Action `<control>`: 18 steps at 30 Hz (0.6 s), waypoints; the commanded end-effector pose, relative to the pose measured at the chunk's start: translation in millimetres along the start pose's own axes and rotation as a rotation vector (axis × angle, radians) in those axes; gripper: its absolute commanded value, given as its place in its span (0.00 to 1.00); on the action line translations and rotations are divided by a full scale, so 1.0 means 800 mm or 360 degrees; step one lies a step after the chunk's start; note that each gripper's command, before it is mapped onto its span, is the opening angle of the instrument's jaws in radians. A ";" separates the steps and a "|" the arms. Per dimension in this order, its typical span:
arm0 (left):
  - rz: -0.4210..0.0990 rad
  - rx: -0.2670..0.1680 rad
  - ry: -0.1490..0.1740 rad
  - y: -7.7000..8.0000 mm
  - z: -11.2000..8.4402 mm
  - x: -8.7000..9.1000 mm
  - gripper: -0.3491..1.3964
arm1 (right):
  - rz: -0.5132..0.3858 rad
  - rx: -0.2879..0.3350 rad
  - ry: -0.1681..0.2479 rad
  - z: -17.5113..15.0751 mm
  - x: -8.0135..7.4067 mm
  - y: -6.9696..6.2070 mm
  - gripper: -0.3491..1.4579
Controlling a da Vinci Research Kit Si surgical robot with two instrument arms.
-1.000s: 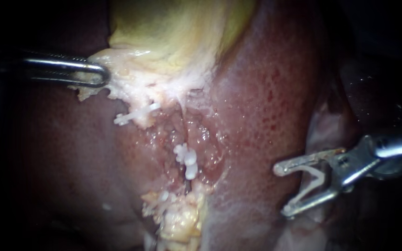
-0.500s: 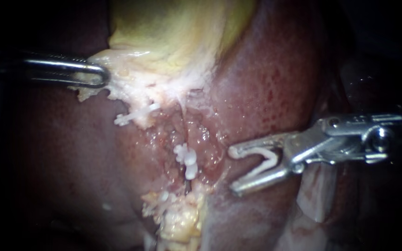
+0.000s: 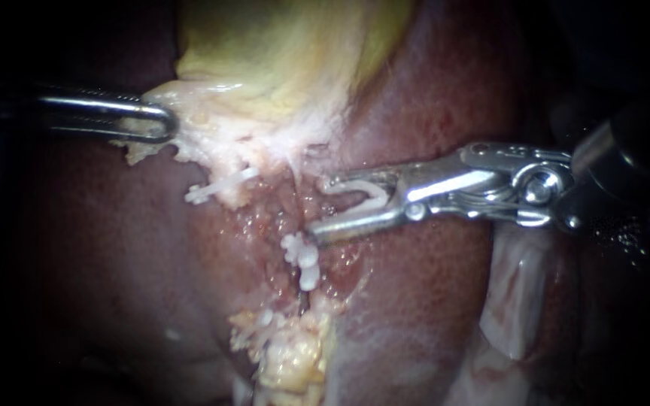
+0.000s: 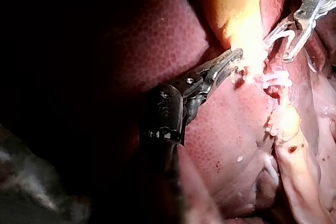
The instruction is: Clipping third clip right tube
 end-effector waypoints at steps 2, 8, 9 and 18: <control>0.0000 0.0000 0.0000 0.0000 0.0000 0.0000 0.00 | 0.0017 -0.0001 0.0010 0.0004 0.0001 0.0004 0.45; 0.0000 0.0000 0.0000 0.0000 0.0000 0.0000 0.00 | 0.0112 0.0016 0.0075 0.0019 0.0000 0.0012 0.45; 0.0000 0.0000 0.0000 0.0000 0.0000 0.0000 0.00 | 0.0131 0.0021 0.0088 0.0023 -0.0001 0.0013 0.45; 0.0000 0.0000 0.0000 0.0000 0.0000 0.0000 0.00 | 0.0158 0.0146 0.0126 0.0061 -0.0017 0.0016 0.45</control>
